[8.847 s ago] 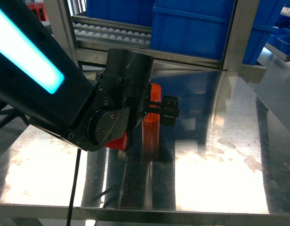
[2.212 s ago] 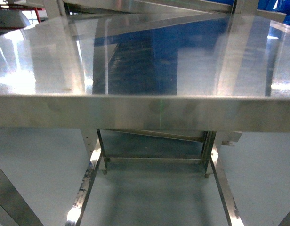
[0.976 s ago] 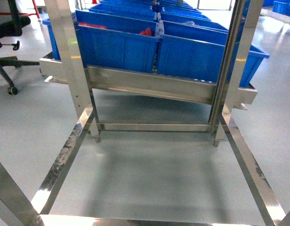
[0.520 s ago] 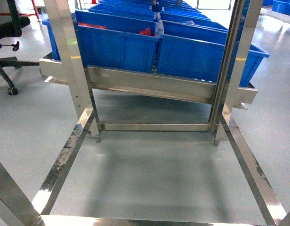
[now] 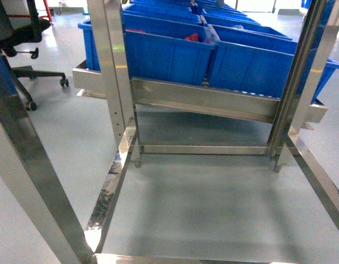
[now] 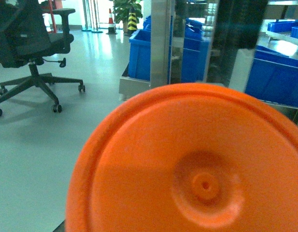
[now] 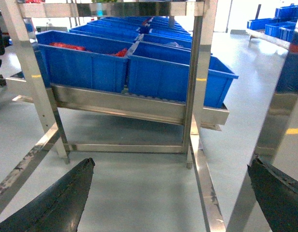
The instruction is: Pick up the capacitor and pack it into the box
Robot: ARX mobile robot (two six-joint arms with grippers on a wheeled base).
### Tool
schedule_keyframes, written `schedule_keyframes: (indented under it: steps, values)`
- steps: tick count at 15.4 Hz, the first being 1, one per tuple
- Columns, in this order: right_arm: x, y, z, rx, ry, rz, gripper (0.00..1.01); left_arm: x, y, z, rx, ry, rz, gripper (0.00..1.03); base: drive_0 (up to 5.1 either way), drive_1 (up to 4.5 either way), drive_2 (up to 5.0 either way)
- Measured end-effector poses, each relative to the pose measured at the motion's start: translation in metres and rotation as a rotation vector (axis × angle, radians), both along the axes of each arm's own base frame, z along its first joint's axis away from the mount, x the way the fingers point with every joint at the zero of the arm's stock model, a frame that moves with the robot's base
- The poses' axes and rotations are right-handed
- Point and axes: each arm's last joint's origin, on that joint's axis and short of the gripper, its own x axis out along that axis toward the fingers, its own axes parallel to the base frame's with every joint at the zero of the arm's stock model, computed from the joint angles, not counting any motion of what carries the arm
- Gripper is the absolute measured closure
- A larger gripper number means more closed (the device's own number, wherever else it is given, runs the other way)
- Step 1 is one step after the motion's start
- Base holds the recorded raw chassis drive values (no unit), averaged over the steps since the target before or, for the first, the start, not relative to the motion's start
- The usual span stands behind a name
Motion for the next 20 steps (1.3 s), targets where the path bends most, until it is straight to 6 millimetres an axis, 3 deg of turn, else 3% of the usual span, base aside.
schedule_keyframes:
  steps: [20]
  values:
    - [0.0,0.0,-0.0002,0.0,0.002,-0.001,0.03,0.0,0.0,0.0,0.0,0.0,0.0,0.59,-4.8,1.69,3.2]
